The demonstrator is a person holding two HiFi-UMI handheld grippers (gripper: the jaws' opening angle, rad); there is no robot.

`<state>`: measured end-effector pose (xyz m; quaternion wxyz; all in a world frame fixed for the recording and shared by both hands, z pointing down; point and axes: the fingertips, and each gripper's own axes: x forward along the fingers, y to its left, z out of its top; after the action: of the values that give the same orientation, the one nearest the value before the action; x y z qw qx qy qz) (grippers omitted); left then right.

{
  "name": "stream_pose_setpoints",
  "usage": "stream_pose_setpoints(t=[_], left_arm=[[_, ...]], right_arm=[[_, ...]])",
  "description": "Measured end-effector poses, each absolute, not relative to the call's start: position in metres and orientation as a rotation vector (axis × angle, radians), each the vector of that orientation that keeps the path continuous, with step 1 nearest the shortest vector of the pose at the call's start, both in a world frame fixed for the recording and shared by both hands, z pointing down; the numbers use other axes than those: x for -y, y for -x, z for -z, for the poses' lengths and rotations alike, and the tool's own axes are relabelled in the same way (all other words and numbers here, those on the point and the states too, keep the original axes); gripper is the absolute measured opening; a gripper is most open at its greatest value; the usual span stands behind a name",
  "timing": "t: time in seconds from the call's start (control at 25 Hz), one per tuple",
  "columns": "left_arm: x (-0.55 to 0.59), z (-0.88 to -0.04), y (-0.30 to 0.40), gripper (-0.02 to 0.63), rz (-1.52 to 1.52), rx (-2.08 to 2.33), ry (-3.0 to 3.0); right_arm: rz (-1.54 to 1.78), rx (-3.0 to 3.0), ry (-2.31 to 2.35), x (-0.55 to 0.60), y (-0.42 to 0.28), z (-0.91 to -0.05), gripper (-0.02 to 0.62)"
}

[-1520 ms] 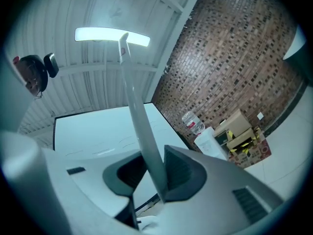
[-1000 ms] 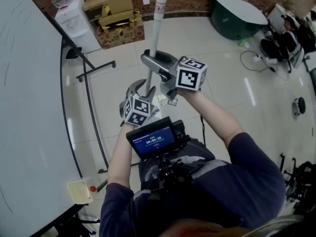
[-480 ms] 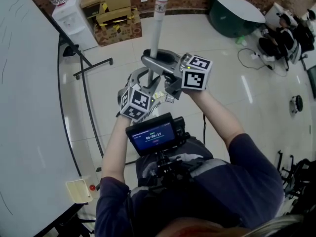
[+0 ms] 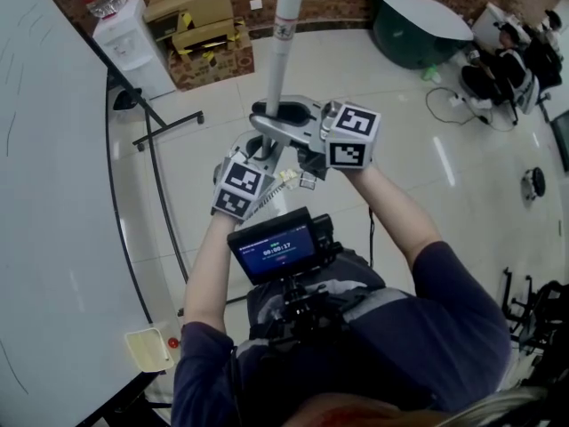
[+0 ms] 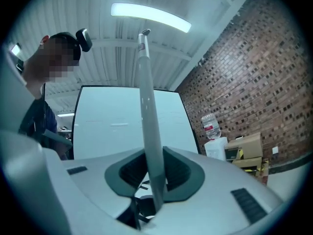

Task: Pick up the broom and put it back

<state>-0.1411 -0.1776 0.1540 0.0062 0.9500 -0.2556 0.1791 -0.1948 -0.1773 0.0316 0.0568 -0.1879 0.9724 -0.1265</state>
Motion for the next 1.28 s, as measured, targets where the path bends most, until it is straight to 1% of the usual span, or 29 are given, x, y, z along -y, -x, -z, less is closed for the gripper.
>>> stream_pose_setpoints(t=[0.32,0.72,0.8,1.0,1.2,1.28], left_arm=[[0.176,-0.169,0.146,0.038,-0.593,0.831,-2.938],[0.163,-0.178,0.123,0.038,-0.603,0.767,-2.964],[0.159,-0.178,0.111,0.038,-0.61,0.773,-2.971],[0.142,-0.181,0.061,0.038,-0.677,0.8,-2.991],[0.142,-0.191,0.058,0.038,-0.686,0.851,-3.03],[0.139,-0.191,0.039,0.038,-0.681,0.902,-3.028]], right_arm=[[0.366,-2.975,0.634,0.172,0.199,-0.047,0.093],[0.333,-2.995,0.752,0.162,0.183,-0.054,0.089],[0.307,-3.01,0.771,0.156,0.171,-0.055,0.084],[0.285,-3.014,0.791,0.136,0.117,-0.056,0.081],[0.225,-3.021,0.84,0.131,0.111,-0.066,0.077],[0.181,-3.034,0.837,0.123,0.093,-0.066,0.077]])
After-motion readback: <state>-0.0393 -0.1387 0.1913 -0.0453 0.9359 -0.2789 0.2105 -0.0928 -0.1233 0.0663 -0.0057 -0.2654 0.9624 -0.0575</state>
